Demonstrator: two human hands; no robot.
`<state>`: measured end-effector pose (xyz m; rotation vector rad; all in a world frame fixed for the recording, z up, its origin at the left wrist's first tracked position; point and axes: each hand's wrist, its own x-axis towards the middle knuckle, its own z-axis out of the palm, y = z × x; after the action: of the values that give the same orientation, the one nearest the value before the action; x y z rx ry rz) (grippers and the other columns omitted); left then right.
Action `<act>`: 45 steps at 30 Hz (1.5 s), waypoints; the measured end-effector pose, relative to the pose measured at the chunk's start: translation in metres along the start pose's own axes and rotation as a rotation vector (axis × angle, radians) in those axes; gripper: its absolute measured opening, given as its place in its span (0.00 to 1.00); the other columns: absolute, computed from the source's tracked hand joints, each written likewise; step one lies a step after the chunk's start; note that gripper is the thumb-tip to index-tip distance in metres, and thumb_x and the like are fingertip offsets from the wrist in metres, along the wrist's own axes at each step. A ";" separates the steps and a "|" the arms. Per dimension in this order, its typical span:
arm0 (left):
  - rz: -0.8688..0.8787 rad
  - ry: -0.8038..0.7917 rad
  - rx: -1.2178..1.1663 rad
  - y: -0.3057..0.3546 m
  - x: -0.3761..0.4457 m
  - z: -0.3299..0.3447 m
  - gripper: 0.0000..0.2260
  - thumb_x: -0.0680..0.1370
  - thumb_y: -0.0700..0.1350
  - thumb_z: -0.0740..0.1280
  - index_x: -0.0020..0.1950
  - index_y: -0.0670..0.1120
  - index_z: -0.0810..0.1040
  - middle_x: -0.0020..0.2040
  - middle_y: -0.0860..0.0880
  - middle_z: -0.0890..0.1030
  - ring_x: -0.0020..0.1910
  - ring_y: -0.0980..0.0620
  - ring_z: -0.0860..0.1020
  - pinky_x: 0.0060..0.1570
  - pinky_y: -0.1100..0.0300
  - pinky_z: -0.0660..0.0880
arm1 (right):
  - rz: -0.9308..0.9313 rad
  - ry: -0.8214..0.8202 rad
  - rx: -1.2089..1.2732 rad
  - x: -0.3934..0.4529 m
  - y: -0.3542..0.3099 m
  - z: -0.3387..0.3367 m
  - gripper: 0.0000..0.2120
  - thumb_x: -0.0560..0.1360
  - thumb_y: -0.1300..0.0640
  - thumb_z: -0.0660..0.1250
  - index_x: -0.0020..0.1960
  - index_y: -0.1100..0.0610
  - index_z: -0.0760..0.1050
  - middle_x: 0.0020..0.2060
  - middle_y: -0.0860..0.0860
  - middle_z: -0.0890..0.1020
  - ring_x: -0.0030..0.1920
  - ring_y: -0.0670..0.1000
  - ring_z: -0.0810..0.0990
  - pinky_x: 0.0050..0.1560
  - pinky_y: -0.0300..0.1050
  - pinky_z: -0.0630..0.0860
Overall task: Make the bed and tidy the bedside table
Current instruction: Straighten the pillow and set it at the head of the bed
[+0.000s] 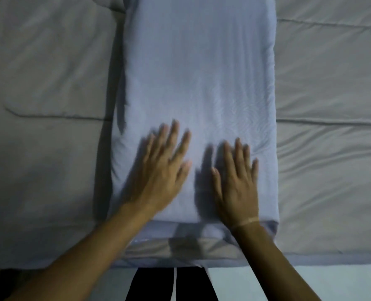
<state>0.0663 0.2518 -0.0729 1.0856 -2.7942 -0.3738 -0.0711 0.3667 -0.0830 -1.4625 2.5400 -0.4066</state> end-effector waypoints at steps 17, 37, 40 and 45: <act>-0.218 0.081 -0.014 -0.038 0.017 0.006 0.28 0.80 0.57 0.51 0.78 0.47 0.54 0.77 0.41 0.53 0.76 0.41 0.52 0.74 0.43 0.48 | -0.020 -0.017 -0.084 0.059 0.029 -0.004 0.32 0.78 0.38 0.48 0.77 0.52 0.56 0.77 0.57 0.55 0.77 0.60 0.52 0.74 0.63 0.45; -0.936 0.036 -0.827 -0.089 0.044 0.007 0.44 0.68 0.62 0.71 0.77 0.47 0.56 0.74 0.47 0.66 0.70 0.49 0.67 0.68 0.56 0.65 | 0.417 0.067 0.237 0.084 0.054 -0.003 0.32 0.74 0.34 0.58 0.75 0.41 0.54 0.71 0.57 0.65 0.65 0.62 0.71 0.58 0.60 0.74; -0.962 -0.034 -0.910 -0.092 0.049 0.004 0.45 0.65 0.65 0.73 0.75 0.48 0.60 0.72 0.49 0.69 0.68 0.50 0.70 0.67 0.56 0.66 | 0.501 0.031 0.270 0.086 0.054 -0.006 0.40 0.73 0.33 0.61 0.77 0.47 0.48 0.70 0.59 0.68 0.65 0.63 0.72 0.58 0.58 0.72; -1.014 -0.219 -1.068 -0.098 0.058 -0.007 0.48 0.53 0.68 0.75 0.68 0.47 0.71 0.62 0.50 0.78 0.56 0.52 0.78 0.59 0.56 0.74 | 0.610 -0.009 0.366 0.090 0.058 -0.014 0.42 0.68 0.30 0.66 0.71 0.56 0.61 0.63 0.58 0.76 0.61 0.63 0.76 0.57 0.56 0.73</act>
<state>0.0887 0.1414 -0.0911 1.9509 -1.3830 -1.8149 -0.1671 0.3188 -0.0900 -0.5275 2.5564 -0.6976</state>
